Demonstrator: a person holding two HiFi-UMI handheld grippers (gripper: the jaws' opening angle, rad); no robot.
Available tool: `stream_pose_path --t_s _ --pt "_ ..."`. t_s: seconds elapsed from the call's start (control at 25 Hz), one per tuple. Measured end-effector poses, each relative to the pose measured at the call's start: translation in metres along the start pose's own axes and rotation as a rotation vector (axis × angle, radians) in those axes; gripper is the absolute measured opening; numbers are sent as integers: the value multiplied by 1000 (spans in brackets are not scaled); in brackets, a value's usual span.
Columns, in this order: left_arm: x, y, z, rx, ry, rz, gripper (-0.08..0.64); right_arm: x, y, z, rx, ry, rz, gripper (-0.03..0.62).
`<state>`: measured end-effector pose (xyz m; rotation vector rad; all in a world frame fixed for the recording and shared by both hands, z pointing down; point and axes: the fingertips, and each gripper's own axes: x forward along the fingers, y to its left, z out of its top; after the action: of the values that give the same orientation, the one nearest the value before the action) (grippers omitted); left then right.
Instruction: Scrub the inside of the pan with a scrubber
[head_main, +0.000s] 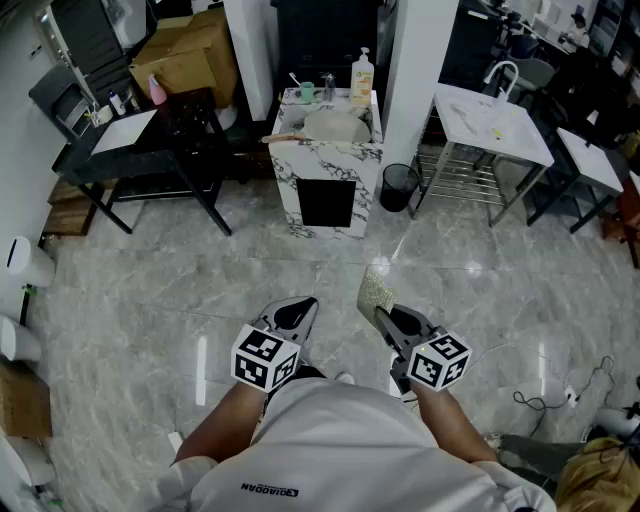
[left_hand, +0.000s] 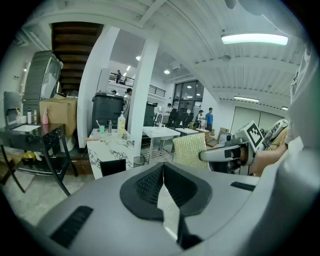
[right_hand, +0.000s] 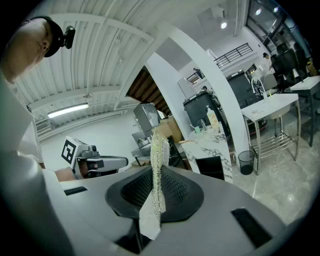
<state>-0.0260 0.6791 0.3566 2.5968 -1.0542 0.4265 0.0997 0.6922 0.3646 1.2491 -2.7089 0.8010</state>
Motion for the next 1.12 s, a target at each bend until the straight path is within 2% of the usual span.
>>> stream_pose_path --t_s 0.48,0.8,1.12 --pt "-1 0 1 2 -9 -8 15 -1 -1 -1 -1 -4 -20 69" --pt "-1 -6 -3 8 1 -7 15 -8 10 2 2 -40 26 71" --pt "1 -11 -13 15 25 6 15 -20 -6 -7 65 -51 11 71"
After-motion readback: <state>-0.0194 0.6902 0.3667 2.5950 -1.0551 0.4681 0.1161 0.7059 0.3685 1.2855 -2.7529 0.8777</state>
